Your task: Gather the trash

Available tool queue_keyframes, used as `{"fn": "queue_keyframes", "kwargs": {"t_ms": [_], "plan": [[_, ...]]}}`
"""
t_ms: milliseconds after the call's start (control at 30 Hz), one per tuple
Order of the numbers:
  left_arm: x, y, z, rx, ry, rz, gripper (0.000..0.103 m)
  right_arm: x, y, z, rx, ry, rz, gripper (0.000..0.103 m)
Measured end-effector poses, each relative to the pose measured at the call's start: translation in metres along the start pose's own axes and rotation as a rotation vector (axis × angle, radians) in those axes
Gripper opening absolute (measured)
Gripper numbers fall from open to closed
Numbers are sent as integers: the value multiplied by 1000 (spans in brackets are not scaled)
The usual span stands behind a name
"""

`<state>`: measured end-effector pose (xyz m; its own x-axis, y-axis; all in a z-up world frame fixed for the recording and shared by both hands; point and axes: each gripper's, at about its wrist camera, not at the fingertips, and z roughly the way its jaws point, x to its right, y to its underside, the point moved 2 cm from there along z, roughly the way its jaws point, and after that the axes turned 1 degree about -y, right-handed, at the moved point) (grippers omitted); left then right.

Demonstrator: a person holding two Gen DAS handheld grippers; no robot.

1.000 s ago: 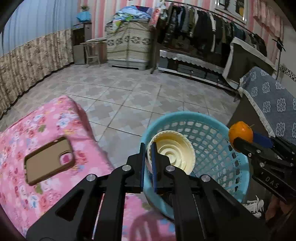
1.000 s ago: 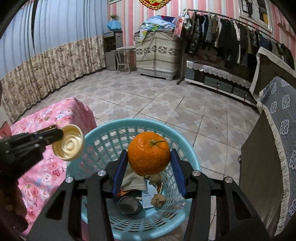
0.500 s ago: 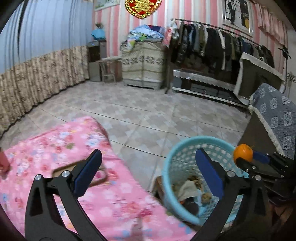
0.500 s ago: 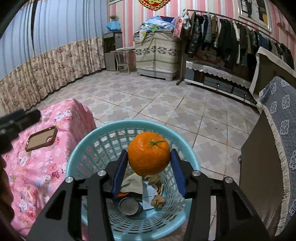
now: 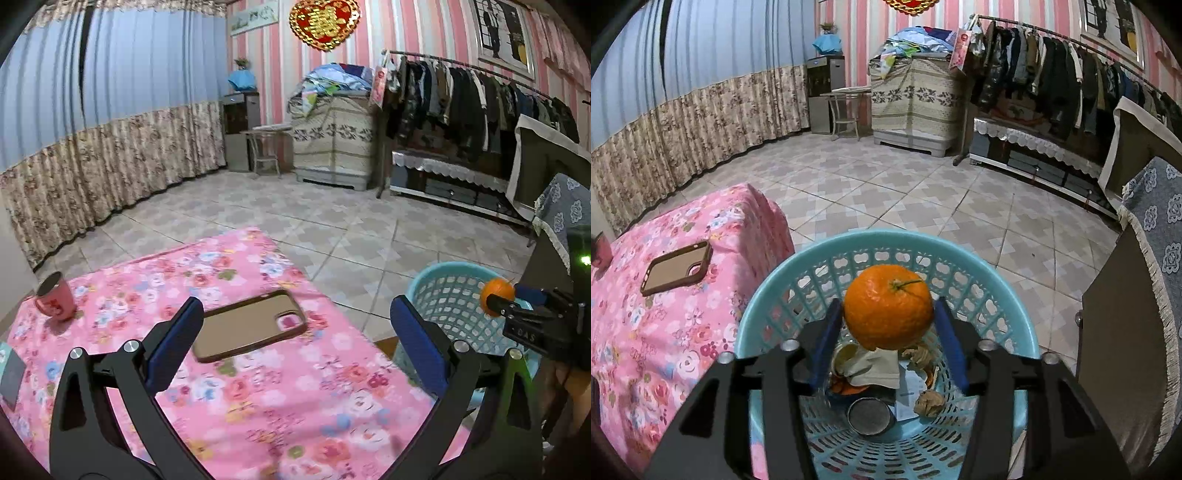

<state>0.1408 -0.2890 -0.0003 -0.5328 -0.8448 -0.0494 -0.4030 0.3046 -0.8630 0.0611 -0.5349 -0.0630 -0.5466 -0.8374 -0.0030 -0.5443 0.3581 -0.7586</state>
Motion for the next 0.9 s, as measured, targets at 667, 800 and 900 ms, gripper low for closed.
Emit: {"fn": "queue_keyframes", "kwargs": {"t_ms": [667,800,900], "plan": [[-105,43,-125,93,-198,-79,98,-101,12,-126,232,-201,-66,99],[-137,64,-147,64,-244,-117,98,-143,20,-152,261,-282,-103,99],[-158,80,-162,58,-301,-144,98,-175,33,-160,268,-316,-150,98]]}}
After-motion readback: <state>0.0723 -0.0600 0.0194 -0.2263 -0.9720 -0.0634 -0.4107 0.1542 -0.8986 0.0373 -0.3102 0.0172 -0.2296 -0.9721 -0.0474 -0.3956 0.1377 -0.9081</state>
